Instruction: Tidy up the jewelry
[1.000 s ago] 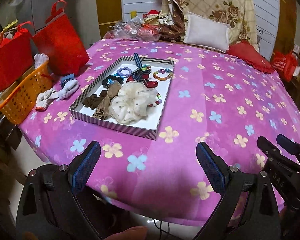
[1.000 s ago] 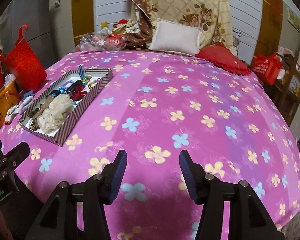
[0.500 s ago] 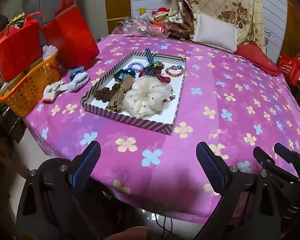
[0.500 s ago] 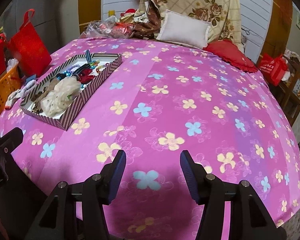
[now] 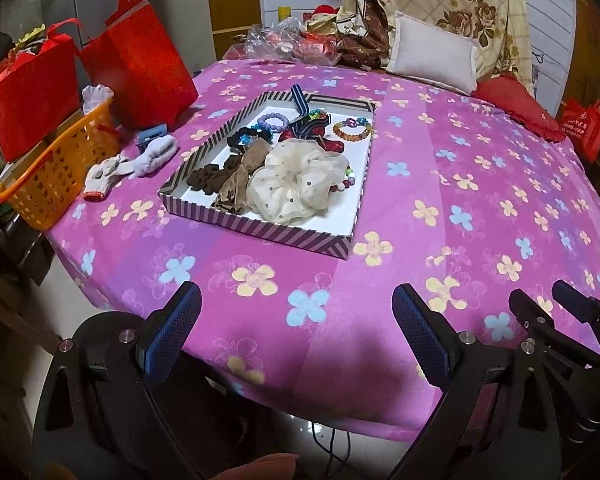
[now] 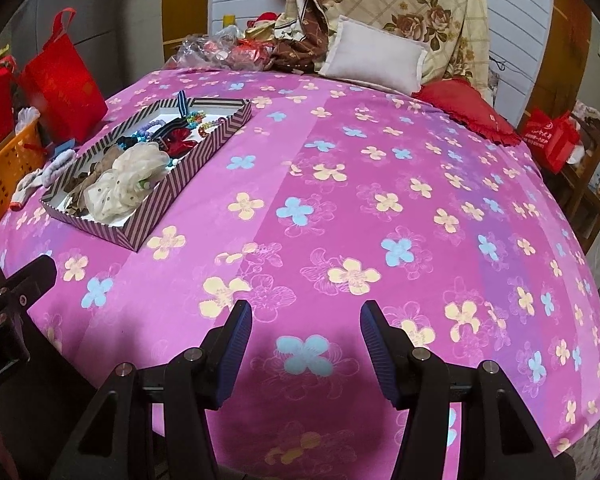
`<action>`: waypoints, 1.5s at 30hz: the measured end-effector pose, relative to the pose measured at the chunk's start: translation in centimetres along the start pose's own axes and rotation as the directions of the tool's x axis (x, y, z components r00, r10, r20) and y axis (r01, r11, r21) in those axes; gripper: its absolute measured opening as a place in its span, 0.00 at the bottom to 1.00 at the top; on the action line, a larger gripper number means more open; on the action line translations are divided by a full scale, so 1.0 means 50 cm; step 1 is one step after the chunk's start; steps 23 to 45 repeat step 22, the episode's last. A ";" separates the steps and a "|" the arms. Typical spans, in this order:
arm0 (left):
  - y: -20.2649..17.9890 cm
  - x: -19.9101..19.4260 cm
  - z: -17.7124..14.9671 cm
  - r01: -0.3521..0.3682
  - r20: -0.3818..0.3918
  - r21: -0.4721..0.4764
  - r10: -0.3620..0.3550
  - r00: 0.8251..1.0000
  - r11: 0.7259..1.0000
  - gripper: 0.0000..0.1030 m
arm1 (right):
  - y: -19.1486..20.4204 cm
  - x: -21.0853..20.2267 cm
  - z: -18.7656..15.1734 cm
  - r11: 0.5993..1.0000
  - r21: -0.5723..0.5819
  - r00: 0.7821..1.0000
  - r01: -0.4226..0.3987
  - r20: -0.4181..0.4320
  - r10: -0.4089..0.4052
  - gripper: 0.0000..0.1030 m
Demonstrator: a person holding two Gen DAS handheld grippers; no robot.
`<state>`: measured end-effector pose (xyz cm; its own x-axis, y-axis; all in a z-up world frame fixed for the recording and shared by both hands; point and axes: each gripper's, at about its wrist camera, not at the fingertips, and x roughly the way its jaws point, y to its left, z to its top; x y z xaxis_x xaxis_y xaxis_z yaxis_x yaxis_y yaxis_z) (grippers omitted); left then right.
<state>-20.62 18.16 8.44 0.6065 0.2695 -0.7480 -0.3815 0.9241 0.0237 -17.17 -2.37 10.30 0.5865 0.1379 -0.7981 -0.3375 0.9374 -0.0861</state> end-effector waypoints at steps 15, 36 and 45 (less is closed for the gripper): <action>-0.003 0.024 0.009 -0.017 -0.024 0.014 0.018 1.000 1.000 0.93 | 0.006 0.007 -0.002 1.000 -0.018 1.000 -0.025 0.003 0.025 0.53; -0.038 0.023 0.021 -0.023 0.013 0.068 0.023 1.000 0.997 0.93 | -0.032 0.020 -0.003 0.999 0.030 0.999 -0.033 -0.014 0.034 0.53; -0.038 0.023 0.021 -0.023 0.013 0.068 0.023 1.000 0.997 0.93 | -0.032 0.020 -0.003 0.999 0.030 0.999 -0.033 -0.014 0.034 0.53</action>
